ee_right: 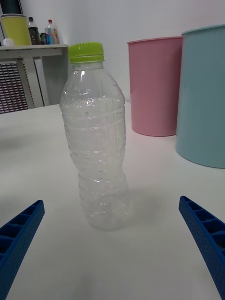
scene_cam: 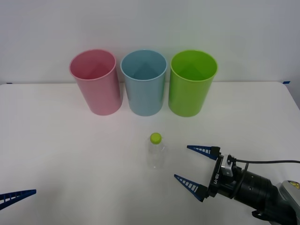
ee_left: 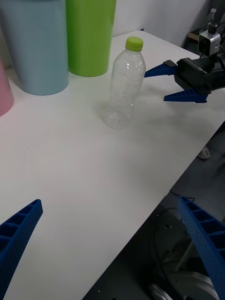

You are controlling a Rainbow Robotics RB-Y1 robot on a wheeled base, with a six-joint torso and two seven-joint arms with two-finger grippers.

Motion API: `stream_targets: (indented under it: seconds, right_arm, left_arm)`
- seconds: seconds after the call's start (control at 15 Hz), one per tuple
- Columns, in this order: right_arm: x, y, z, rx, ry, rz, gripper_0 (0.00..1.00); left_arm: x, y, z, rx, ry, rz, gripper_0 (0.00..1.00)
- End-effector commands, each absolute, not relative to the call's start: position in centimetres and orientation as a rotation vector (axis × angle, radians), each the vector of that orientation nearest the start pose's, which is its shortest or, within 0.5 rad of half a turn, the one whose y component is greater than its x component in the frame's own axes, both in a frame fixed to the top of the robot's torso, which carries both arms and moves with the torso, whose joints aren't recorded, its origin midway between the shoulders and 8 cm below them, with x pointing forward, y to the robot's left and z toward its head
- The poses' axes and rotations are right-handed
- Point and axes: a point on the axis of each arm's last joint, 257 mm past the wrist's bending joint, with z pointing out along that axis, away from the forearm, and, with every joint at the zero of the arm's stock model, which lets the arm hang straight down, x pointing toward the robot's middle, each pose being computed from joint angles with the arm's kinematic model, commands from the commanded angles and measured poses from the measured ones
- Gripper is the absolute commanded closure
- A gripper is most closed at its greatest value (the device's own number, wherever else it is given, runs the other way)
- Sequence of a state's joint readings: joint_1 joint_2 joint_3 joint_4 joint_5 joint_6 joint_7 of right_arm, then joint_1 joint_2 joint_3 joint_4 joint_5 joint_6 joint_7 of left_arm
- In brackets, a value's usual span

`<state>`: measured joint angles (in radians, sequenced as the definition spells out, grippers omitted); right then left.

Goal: Put cans in the blue bin and PET bottles in the pink bin and trash in the green bin.

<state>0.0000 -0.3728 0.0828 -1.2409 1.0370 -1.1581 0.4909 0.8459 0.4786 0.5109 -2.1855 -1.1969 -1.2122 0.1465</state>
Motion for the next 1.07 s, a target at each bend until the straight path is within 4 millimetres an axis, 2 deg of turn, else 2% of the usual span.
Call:
stream_targets:
  seconds: [0.07, 0.47, 1.07]
  right_arm:
    - [38.1, -11.3, -29.3, -0.934, 1.341, 0.746, 0.00]
    - [38.1, -11.3, -29.3, -0.934, 1.341, 0.746, 0.00]
    - [38.1, -11.3, -29.3, -0.934, 1.341, 0.746, 0.00]
  left_arm:
    - [20.4, 26.8, -20.9, 0.812, 1.831, -0.544, 0.00]
    - [20.4, 25.8, -21.2, 0.802, 1.830, -0.583, 0.00]
    - [21.6, 25.2, -21.1, 0.841, 1.822, -0.595, 0.00]
